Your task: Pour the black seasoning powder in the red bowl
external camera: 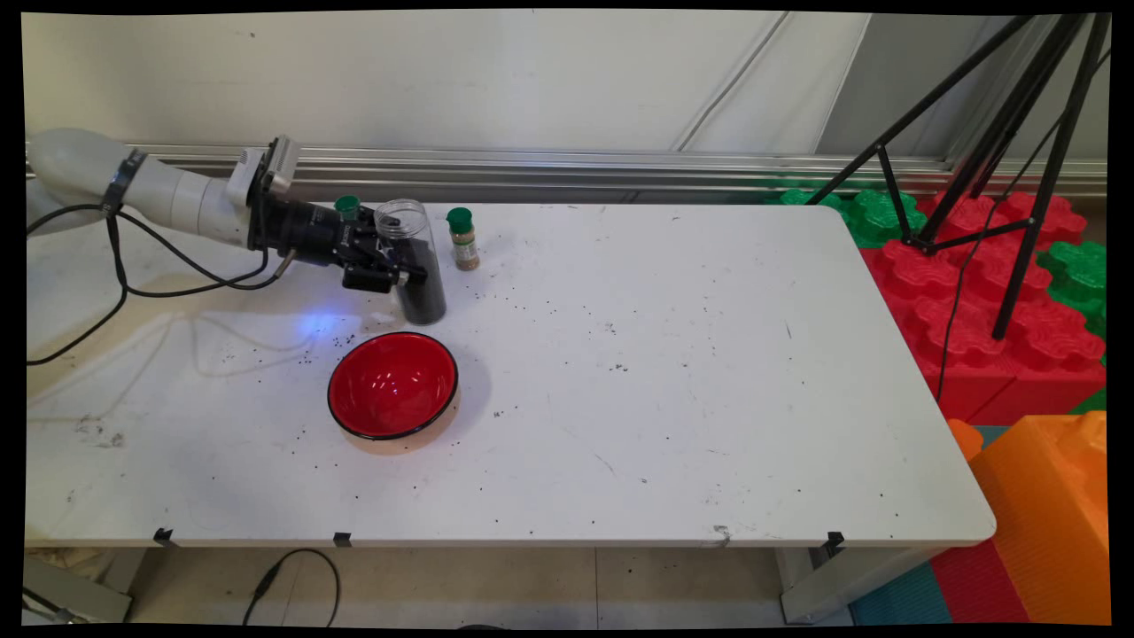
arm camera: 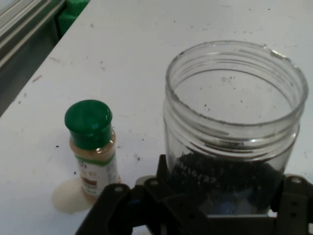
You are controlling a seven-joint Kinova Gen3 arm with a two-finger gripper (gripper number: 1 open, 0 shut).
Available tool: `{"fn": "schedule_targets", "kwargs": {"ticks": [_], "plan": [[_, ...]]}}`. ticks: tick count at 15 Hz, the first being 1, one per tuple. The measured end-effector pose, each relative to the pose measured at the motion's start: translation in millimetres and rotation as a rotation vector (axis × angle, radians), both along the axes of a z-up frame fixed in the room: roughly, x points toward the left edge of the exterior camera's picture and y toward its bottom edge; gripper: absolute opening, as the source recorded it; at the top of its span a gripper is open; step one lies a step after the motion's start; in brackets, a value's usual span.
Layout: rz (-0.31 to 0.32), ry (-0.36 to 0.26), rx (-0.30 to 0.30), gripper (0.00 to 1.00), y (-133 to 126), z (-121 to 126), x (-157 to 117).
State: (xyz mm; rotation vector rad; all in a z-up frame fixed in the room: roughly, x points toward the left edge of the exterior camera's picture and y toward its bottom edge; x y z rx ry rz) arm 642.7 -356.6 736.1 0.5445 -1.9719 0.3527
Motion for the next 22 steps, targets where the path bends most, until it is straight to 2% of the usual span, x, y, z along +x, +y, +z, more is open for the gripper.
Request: {"fn": "schedule_targets", "kwargs": {"ticks": [8,15,22], "plan": [[-0.02,0.014,-0.004,0.0,-1.1,-0.3,2.9],[-0.03,0.01,-0.024,0.0,-2.3,16.8,1.8],[-0.025,-0.001,-0.057,0.0,0.5,43.8,-4.8]]}}
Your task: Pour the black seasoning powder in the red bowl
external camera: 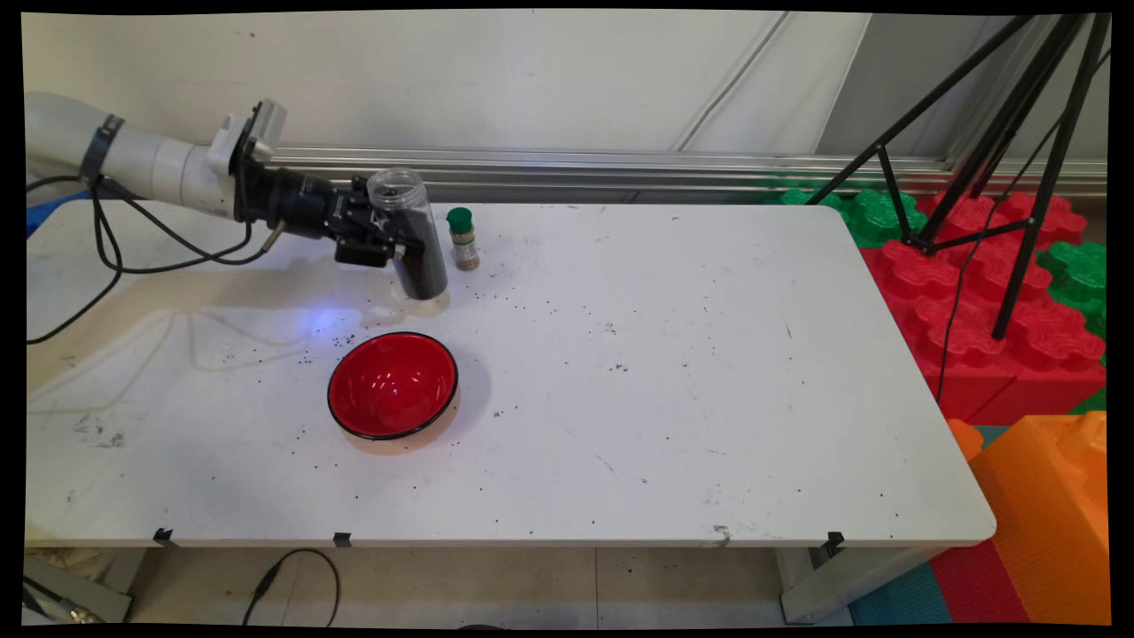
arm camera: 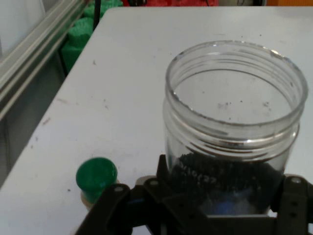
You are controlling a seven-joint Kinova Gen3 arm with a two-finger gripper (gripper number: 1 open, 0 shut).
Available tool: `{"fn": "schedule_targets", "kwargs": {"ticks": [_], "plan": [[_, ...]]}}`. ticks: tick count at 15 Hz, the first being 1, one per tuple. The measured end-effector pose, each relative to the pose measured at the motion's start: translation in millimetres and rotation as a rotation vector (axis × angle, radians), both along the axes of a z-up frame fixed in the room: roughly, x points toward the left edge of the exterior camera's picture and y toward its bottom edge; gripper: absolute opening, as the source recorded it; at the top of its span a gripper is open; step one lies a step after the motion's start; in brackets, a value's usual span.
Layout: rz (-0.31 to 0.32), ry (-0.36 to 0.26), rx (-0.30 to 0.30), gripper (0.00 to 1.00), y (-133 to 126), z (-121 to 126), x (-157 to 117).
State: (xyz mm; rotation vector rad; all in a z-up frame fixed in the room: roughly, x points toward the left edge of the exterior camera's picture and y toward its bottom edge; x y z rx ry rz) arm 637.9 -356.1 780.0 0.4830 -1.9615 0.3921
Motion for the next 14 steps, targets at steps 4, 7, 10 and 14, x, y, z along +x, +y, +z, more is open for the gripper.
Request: {"fn": "schedule_targets", "kwargs": {"ticks": [4,7,10,14], "plan": [[0.006,-0.016,-0.033,0.0,4.3,17.1,-4.9],[0.01,-0.042,-0.079,0.0,9.9,31.0,-9.3],[0.013,-0.073,-0.134,0.0,15.5,40.5,-14.0],[0.007,-0.121,-0.203,0.0,21.8,47.4,-21.8]]}}
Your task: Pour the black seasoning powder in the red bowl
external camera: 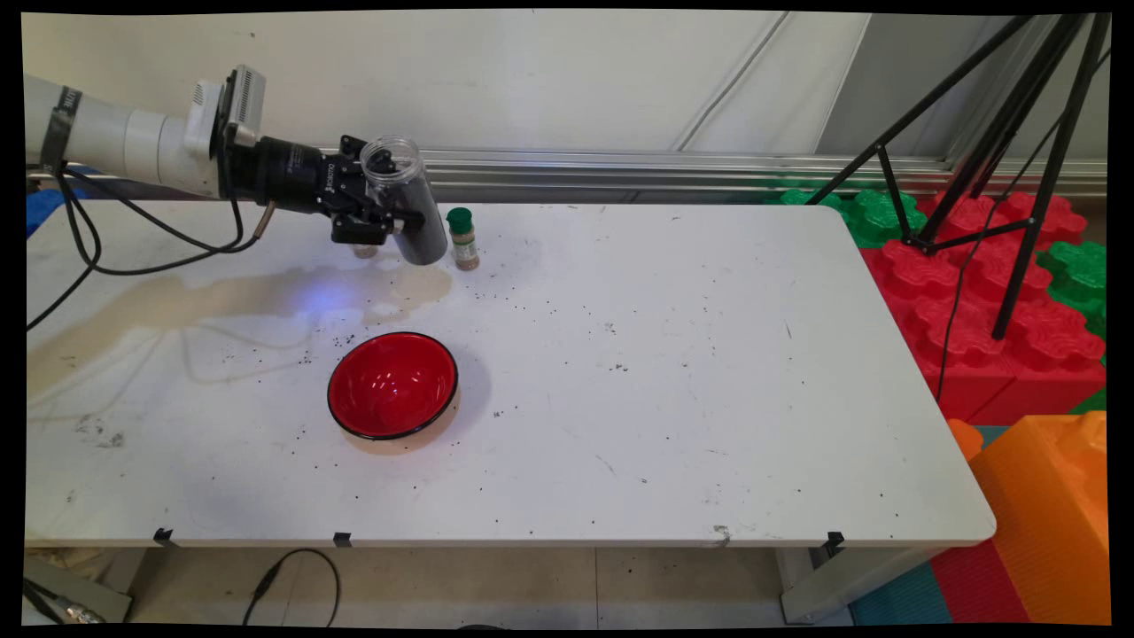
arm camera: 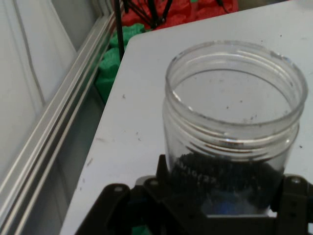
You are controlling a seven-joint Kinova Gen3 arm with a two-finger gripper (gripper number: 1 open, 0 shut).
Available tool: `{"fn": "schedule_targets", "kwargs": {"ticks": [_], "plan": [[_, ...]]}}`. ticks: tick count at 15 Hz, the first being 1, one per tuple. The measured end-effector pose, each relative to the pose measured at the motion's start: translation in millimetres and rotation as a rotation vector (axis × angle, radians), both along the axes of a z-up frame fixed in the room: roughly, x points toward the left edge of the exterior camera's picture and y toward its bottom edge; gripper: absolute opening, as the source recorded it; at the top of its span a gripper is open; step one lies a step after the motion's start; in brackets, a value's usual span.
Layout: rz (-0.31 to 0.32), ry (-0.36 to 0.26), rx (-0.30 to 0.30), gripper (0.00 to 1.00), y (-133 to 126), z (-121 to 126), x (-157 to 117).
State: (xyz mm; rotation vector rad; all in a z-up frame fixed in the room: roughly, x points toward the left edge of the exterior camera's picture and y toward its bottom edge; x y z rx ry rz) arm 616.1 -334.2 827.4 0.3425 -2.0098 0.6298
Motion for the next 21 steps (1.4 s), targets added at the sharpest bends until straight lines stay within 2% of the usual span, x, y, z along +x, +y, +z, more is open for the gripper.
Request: {"fn": "schedule_targets", "kwargs": {"ticks": [8,13,21], "plan": [[-0.052,-0.125,-0.136,0.0,15.4,0.0,-14.5],[-0.077,-0.18,-0.191,0.0,23.9,-4.0,-18.3],[-0.108,-0.306,-0.296,0.0,35.1,-16.0,-19.8]]}}
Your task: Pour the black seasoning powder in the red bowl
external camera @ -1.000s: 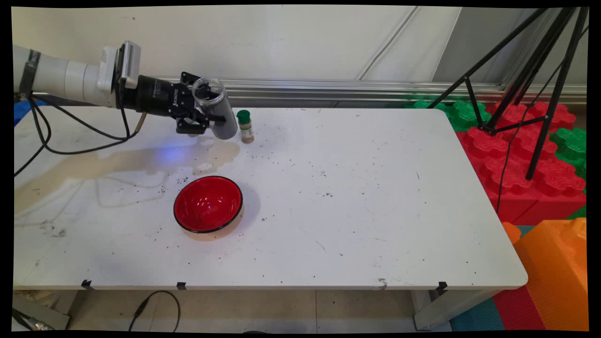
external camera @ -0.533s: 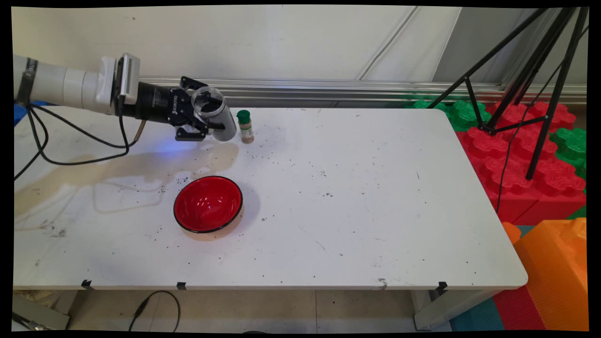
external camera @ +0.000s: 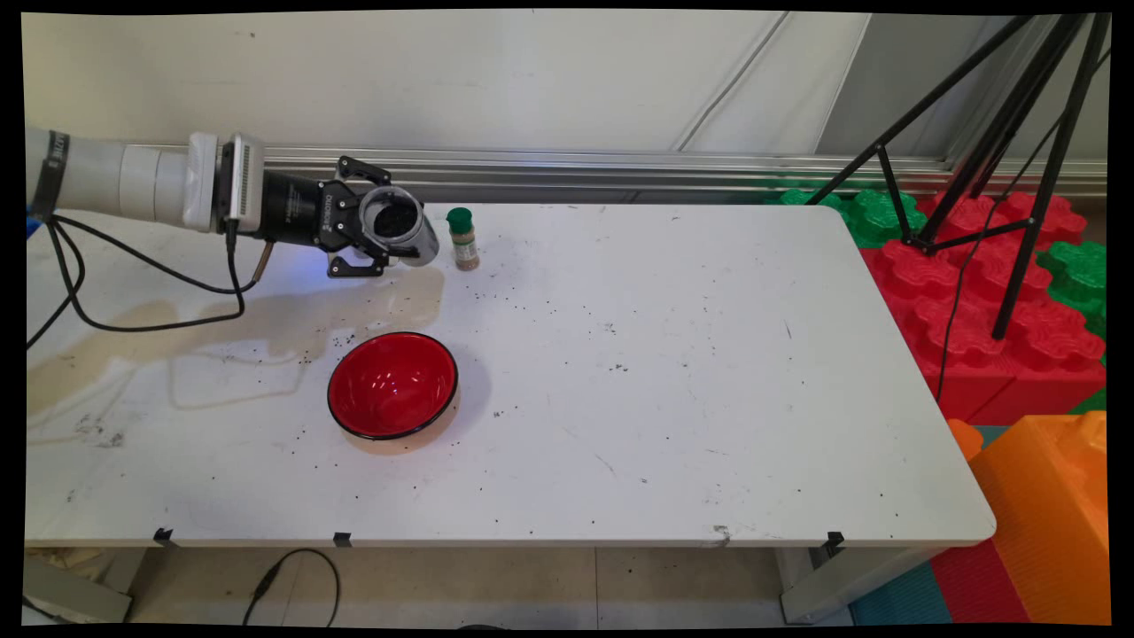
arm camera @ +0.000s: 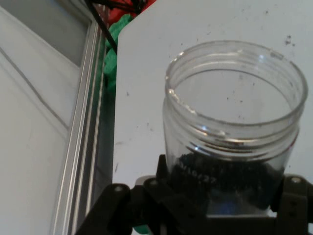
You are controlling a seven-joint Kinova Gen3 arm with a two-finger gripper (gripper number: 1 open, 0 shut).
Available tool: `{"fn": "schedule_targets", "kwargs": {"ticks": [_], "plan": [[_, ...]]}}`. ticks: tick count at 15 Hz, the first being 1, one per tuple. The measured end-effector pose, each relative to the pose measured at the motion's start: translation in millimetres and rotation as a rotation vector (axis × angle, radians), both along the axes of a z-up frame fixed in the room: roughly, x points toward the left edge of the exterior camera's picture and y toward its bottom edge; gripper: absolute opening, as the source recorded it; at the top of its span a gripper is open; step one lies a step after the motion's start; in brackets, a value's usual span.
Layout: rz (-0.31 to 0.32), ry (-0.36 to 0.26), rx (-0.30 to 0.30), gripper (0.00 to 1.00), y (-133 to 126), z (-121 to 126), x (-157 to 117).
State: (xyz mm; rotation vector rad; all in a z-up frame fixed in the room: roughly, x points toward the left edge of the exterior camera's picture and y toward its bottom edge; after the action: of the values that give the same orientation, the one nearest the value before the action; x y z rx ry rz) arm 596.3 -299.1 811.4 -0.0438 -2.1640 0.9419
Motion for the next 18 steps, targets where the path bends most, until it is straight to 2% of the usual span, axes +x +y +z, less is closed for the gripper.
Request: {"fn": "schedule_targets", "kwargs": {"ticks": [9,18], "plan": [[-0.045,-0.117,-0.096,0.0,10.8,-11.1,-0.2],[-0.126,-0.257,-0.195,0.0,20.0,-22.0,-2.7]]}}
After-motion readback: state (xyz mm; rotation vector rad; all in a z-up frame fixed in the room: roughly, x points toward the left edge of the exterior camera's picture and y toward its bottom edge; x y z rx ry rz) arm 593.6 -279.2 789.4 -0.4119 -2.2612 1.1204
